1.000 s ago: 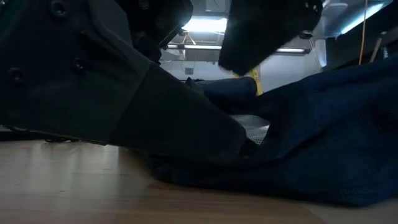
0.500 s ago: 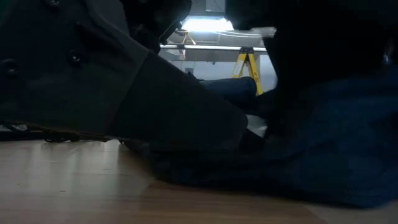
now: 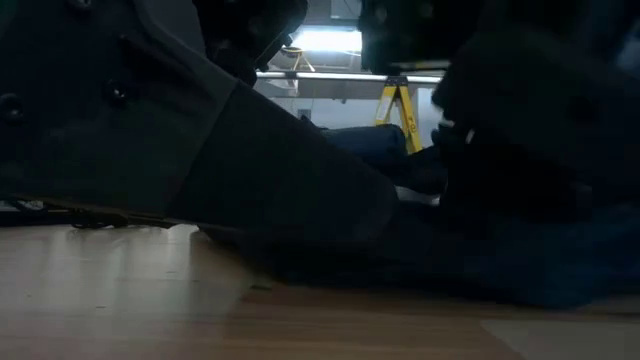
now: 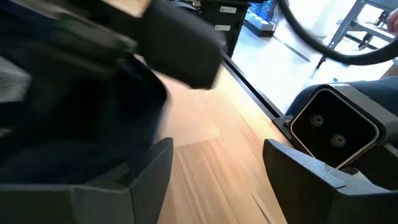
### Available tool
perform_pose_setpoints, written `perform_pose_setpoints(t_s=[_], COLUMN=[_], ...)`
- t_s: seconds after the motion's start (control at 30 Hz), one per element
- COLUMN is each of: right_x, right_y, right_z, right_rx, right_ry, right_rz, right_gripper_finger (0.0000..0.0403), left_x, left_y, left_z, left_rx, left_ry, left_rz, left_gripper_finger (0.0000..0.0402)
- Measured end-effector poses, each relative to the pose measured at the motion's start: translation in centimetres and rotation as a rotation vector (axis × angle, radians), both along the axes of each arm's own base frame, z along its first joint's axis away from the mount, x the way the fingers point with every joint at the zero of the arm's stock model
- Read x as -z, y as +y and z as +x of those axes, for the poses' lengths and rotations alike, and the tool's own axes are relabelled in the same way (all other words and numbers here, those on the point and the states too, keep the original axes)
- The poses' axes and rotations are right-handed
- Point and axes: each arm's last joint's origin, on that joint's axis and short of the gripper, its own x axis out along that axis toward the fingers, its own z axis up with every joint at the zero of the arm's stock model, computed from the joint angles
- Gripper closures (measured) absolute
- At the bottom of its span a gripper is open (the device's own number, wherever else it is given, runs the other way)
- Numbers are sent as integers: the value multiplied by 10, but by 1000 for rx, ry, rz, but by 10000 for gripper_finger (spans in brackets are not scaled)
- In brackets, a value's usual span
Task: Unpack backpack
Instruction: Remove the transparent zip bag from the black backpack
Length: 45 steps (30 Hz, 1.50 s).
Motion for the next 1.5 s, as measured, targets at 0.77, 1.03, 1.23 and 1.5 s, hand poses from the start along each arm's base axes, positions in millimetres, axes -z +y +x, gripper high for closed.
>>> perform_pose_setpoints(t_s=[0.77,1.03,1.23,1.5], right_x=[-64,-89,-79,-50], right_y=[-20,-25,-18,-17], right_z=[-19,-23,-17,-21], right_rx=[82,95,93,54], right_ry=[-47,-119,-144,-78], right_rz=[-53,-48,9,116], right_gripper_finger=[402,403,403,403], left_x=[0,-1,-10,-22], left_y=[-1,-1,3,9], left_z=[-1,0,4,10], left_rx=[-3,-4,-12,-15], left_ry=[7,3,-71,-128], left_rz=[-15,-20,-74,-148], left_gripper_finger=[165,165,165,165])
